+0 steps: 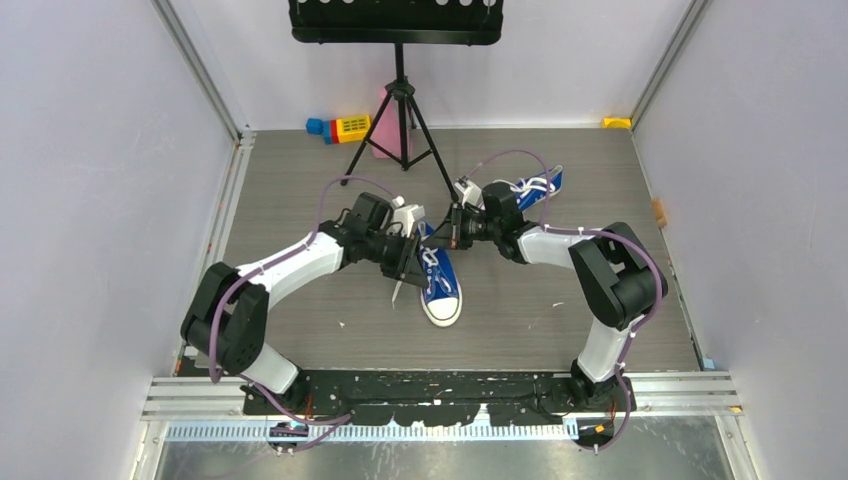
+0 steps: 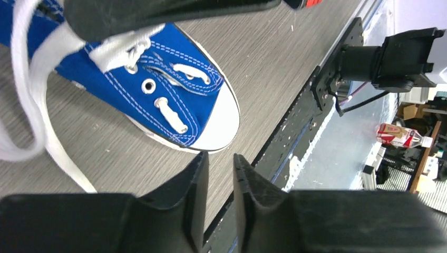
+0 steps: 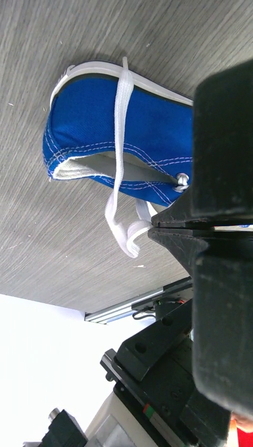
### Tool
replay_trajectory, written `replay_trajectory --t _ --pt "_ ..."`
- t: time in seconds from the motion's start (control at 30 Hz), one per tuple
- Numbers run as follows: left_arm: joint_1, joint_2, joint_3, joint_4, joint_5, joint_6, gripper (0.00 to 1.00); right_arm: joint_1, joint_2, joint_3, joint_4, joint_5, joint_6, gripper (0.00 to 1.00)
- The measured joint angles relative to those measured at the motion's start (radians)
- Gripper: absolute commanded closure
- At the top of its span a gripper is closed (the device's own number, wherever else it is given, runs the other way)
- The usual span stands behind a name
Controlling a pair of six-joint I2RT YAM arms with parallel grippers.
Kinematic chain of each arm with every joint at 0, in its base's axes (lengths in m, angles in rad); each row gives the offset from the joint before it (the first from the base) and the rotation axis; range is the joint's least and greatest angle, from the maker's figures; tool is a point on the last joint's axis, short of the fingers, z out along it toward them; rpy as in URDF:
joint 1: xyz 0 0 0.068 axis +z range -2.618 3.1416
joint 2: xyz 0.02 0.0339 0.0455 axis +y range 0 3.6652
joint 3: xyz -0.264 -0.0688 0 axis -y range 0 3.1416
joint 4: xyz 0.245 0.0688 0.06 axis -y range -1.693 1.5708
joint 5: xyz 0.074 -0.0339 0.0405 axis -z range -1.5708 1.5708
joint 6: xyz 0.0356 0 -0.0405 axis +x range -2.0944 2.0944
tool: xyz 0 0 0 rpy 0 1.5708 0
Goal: Tie the shoes
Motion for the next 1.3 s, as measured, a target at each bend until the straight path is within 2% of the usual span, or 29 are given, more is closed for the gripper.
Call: replay_trajectory --t 0.1,0.33,0.4,0.47,0.63,0.77,1.0,1.13,1.3 --pt "-0.003 -0.030 -0.010 -0.027 -0.035 0.011 0.63 -0.002 0.000 0.002 0.000 0.002 0.000 1.00" --pt "0.000 -0.248 -0.055 0.005 -0.293 0.075 0.48 -0.002 0.000 0.003 0.000 0.002 0.000 1.00" --pt "0.005 -0.268 -0.053 0.039 -0.351 0.106 0.43 -0.002 0.000 0.003 0.000 0.002 0.001 1.00" --pt "0.012 -0.250 -0.045 0.061 -0.386 0.132 0.42 -0.002 0.000 0.003 0.000 0.002 0.003 1.00" --pt "0.022 -0.129 -0.020 0.091 -0.430 0.178 0.45 -0.002 0.000 0.003 0.000 0.002 0.008 1.00" --pt "0.023 -0.055 -0.017 0.110 -0.433 0.203 0.58 -0.002 0.000 0.003 0.000 0.002 0.010 1.00" --pt "0.023 0.007 0.024 0.117 -0.418 0.232 0.68 -0.002 0.002 0.003 0.001 0.001 0.014 1.00" --pt "0.023 0.027 0.042 0.117 -0.415 0.237 0.79 -0.002 0.005 0.003 0.001 0.001 0.014 1.00" --pt "0.023 0.039 0.049 0.082 -0.409 0.233 0.66 -0.002 0.006 0.005 0.001 0.001 0.014 1.00"
